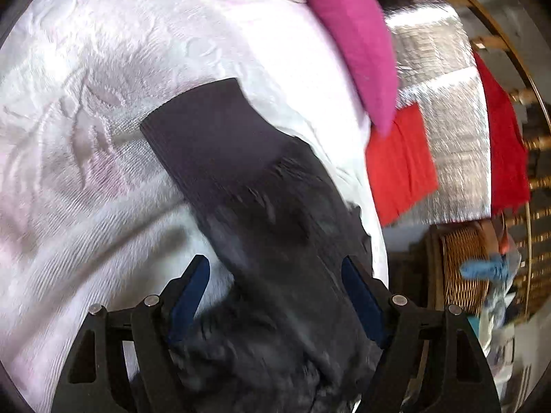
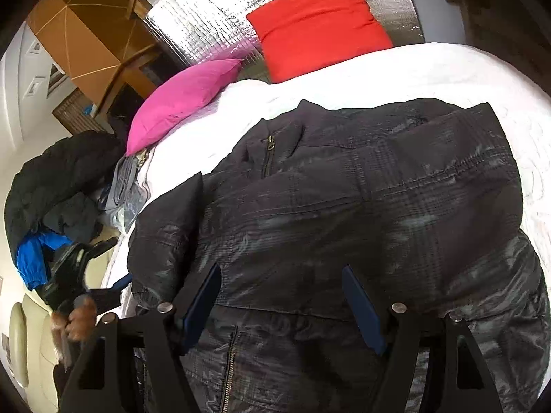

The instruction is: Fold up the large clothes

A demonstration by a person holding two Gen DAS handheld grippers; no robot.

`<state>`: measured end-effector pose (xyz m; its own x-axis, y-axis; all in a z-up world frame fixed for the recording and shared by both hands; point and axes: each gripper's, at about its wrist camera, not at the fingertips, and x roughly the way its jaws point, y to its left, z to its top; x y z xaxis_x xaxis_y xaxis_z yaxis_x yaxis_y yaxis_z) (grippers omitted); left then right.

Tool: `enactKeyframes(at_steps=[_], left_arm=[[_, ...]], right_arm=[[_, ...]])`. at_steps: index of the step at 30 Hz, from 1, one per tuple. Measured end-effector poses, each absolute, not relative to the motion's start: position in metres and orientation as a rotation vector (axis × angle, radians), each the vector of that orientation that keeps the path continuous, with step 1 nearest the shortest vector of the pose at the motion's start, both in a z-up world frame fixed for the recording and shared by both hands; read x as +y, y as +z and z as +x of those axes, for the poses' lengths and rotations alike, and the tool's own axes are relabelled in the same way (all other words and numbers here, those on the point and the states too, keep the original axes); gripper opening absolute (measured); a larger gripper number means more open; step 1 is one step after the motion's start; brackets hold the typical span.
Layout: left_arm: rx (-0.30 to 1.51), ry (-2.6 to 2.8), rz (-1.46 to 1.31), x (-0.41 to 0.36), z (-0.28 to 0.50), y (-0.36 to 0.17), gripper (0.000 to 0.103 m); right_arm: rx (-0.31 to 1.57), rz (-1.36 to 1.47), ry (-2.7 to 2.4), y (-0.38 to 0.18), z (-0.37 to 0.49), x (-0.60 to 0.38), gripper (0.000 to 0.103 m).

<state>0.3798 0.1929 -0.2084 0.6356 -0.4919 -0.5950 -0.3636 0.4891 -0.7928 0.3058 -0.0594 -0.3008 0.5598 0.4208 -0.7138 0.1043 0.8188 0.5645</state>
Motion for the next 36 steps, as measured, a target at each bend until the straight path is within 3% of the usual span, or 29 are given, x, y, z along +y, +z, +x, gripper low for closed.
enactKeyframes(at_steps=[1,3,5,8,14,17,19,21,22,25,30,36], left_arm=[[0.929,-0.093,-1.115,0.191,0.383,-0.214,0.076],[0.934,-0.095,-1.157,0.190,0.393,-0.224,0.047],[0.927,-0.096,-1.148,0.178,0.397,-0.231,0.037],[0.861,-0.076,-0.990,0.157,0.398,-0.199,0.018],[0.724,-0.274,-0.610,0.079,0.378,-0.113,0.013],[0.748,-0.427,-0.431,0.015,0.374,-0.098,0.014],[0.829,-0.515,-0.315,-0.029,0.372,-0.103,0.026],[0.910,-0.557,-0.200,-0.061,0.369,-0.113,0.069],[0.940,-0.554,-0.128,-0.074,0.366,-0.119,0.073],[0.969,-0.534,-0.039,-0.077,0.365,-0.122,0.073],[0.917,-0.452,-0.244,0.016,0.356,-0.103,0.080],[1.019,-0.090,-0.383,0.108,0.368,-0.142,0.079]], right_arm=[[0.974,0.606,0.199,-0.302,0.306,-0.060,0.075],[0.975,0.606,0.192,-0.304,0.306,-0.060,0.075],[0.977,0.603,0.182,-0.305,0.308,-0.062,0.075],[0.979,0.599,0.165,-0.306,0.310,-0.067,0.075],[0.946,0.644,0.105,-0.302,0.306,-0.090,0.075],[0.920,0.695,0.065,-0.300,0.301,-0.108,0.075],[0.912,0.730,0.047,-0.300,0.299,-0.119,0.075],[0.908,0.762,0.021,-0.301,0.297,-0.130,0.075],[0.907,0.770,0.014,-0.301,0.297,-0.133,0.075],[0.903,0.796,-0.003,-0.302,0.296,-0.142,0.075],[0.878,0.804,0.066,-0.290,0.297,-0.138,0.076],[0.862,0.549,0.176,-0.259,0.301,-0.078,0.077]])
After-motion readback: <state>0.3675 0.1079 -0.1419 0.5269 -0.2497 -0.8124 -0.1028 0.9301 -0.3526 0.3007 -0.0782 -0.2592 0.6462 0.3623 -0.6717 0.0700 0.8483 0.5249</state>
